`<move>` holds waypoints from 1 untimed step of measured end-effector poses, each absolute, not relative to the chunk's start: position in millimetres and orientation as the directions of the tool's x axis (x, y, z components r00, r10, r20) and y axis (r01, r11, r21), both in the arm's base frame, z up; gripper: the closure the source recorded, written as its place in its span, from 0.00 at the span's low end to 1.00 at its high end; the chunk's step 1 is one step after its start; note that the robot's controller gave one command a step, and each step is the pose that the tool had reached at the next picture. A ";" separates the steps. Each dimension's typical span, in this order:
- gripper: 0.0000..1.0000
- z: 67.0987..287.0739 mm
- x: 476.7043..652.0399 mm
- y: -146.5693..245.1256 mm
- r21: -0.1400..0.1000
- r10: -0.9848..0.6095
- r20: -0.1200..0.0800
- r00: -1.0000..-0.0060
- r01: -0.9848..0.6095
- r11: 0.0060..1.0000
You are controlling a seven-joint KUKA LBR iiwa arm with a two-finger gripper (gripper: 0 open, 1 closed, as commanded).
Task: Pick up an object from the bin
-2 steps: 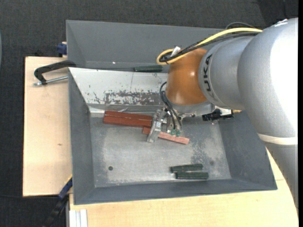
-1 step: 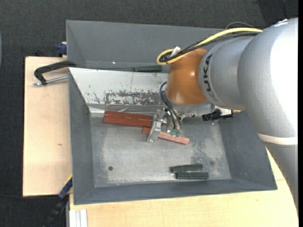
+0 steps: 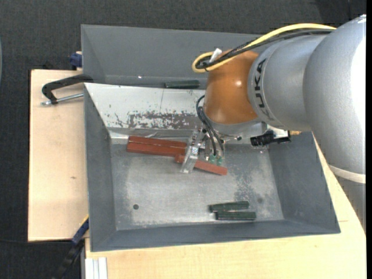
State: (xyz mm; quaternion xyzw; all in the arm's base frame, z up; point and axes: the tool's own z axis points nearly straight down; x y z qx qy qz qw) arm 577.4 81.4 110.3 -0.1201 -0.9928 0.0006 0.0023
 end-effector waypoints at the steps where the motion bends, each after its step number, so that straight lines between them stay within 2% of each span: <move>1: 1.00 187.1 541.4 98.3 0.000 0.228 0.001 -0.974 0.228 0.974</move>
Offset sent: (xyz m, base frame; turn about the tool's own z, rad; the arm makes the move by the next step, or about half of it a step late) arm 0.0129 0.0192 0.1383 -0.0243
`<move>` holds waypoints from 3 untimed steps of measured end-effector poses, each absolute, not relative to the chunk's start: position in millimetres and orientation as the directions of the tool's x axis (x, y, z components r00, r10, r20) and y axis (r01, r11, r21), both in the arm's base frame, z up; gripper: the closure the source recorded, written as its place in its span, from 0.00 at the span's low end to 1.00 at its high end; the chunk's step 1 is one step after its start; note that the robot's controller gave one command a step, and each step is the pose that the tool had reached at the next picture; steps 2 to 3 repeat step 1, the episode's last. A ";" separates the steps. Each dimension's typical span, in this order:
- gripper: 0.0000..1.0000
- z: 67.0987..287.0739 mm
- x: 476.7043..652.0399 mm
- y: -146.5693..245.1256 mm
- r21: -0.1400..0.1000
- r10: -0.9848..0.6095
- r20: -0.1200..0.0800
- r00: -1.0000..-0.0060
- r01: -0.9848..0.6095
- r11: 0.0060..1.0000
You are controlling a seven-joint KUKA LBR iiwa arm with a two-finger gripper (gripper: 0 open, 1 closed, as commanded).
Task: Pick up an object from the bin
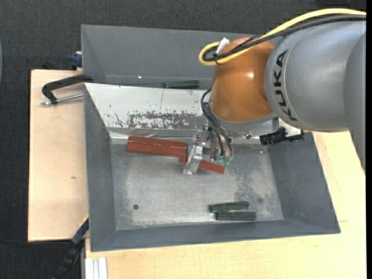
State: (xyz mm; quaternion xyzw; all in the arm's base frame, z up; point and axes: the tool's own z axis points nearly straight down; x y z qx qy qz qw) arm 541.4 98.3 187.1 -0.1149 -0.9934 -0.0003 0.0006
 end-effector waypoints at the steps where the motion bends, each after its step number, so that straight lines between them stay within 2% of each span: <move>1: 1.00 246.0 587.3 101.8 0.003 0.215 -0.004 -0.977 0.215 0.977; 3: 1.00 246.0 587.3 101.8 0.003 0.215 -0.004 -0.977 0.215 0.977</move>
Offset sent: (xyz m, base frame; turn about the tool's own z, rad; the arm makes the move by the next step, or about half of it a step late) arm 0.0117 -0.0044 0.1067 -0.4138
